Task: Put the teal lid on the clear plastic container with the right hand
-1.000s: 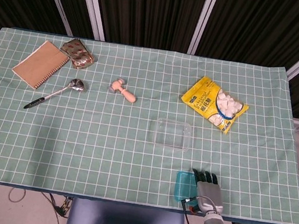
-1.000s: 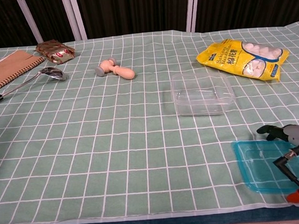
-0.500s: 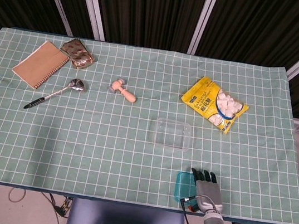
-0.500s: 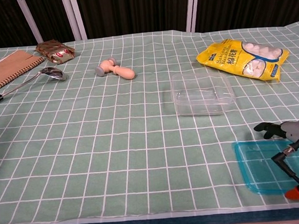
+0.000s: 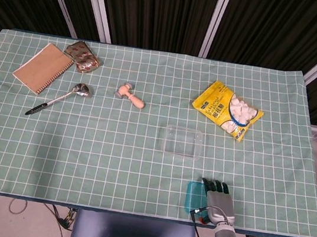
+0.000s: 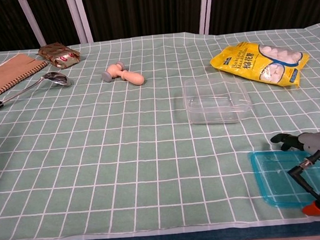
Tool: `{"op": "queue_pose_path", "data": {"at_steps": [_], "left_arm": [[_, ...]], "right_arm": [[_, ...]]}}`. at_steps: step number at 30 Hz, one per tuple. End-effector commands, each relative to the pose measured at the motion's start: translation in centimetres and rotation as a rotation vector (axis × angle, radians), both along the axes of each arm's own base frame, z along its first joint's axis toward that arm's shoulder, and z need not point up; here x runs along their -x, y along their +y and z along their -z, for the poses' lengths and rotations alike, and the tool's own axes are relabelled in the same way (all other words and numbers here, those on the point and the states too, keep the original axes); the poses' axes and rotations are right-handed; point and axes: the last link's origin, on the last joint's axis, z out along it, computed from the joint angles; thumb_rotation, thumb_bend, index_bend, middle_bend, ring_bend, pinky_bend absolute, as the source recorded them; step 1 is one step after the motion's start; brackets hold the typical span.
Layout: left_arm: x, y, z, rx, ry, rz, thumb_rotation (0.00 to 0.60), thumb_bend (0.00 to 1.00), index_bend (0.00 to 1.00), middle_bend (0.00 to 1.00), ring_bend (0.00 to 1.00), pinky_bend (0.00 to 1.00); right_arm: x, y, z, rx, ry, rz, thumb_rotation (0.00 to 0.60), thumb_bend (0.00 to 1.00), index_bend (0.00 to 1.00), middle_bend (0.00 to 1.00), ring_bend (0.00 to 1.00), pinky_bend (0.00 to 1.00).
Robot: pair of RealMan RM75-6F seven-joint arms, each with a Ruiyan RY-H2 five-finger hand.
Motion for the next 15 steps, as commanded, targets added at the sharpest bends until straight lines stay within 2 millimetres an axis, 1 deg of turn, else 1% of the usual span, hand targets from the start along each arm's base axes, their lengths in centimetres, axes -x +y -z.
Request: {"op": "queue_pose_path", "data": {"at_steps": [1, 6, 10, 15], "left_arm": [[-0.01, -0.01, -0.01, -0.001, 0.000, 0.000, 0.600, 0.31, 0.11, 0.00, 0.00, 0.00], [0.01, 0.00, -0.04, -0.003, -0.001, -0.001, 0.600, 0.31, 0.11, 0.00, 0.00, 0.00], [0.01, 0.00, 0.00, -0.001, -0.001, -0.003, 0.600, 0.31, 0.11, 0.00, 0.00, 0.00], [0.01, 0.01, -0.03, -0.003, -0.001, -0.004, 0.600, 0.31, 0.11, 0.00, 0.00, 0.00]], "right_arm": [[0.07, -0.06, 0.02, 0.003, 0.000, 0.002, 0.600, 0.13, 0.00, 0.17, 0.00, 0.00], [0.34, -0.04, 0.07, -0.001, 0.004, 0.010, 0.600, 0.13, 0.00, 0.19, 0.00, 0.00], [0.50, 0.06, 0.07, -0.005, 0.006, 0.013, 0.600, 0.13, 0.00, 0.23, 0.00, 0.00], [0.46, 0.12, 0.23, -0.015, 0.009, 0.007, 0.600, 0.13, 0.00, 0.24, 0.00, 0.00]]}}
